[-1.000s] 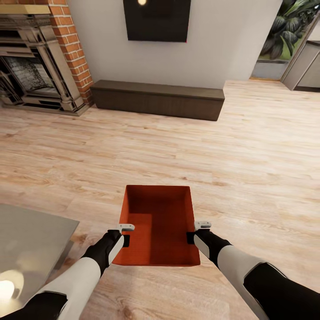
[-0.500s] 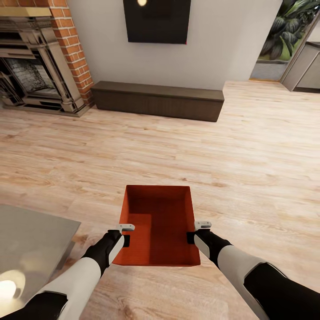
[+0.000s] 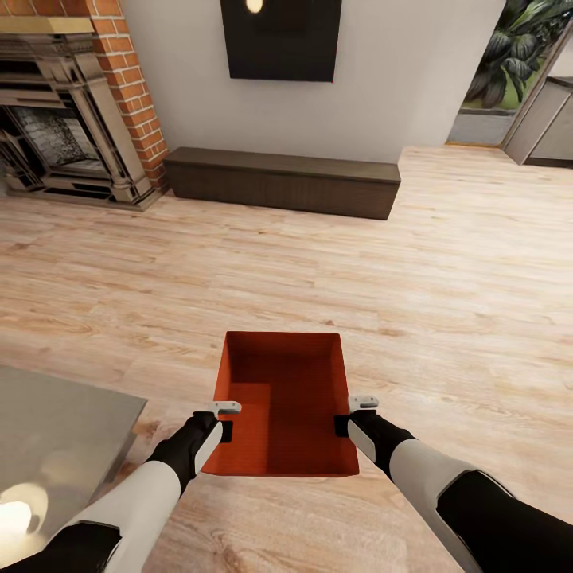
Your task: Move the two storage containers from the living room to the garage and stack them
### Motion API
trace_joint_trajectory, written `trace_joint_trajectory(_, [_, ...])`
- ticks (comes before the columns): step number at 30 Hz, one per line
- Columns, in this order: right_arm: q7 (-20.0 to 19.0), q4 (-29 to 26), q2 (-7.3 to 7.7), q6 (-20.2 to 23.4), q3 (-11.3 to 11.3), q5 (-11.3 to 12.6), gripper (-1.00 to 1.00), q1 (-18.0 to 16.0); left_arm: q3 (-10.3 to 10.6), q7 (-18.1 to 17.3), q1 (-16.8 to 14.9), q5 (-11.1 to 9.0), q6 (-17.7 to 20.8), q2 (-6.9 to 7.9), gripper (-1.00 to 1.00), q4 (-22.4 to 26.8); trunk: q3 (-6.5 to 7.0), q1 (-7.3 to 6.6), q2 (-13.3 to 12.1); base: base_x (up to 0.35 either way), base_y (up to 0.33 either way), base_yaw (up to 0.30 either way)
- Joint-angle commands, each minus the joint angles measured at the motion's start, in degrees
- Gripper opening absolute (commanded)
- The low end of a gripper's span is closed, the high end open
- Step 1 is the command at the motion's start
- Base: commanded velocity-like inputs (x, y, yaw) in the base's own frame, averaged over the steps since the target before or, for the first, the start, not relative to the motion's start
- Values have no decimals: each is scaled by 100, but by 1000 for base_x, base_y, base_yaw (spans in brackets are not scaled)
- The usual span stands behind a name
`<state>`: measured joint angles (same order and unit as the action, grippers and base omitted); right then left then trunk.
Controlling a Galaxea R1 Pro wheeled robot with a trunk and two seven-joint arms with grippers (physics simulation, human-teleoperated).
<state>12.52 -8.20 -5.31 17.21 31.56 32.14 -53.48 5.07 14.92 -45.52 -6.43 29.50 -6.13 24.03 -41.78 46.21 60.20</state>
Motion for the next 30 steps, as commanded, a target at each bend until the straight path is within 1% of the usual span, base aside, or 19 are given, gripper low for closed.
trace_joint_trajectory(1, [1, -41, 4, 19, 152, 75, -100, -4, 73, 64, -1, -77, 38, 15, -100, -249, 15, -22, -38, 0, 0, 0])
trace_joint_trajectory(30, [4, -41, -1, 19, 157, 73, -100, -4, 73, 64, -1, -87, 29, 15, -100, -249, 535, -659, -1202, 0, 0, 0])
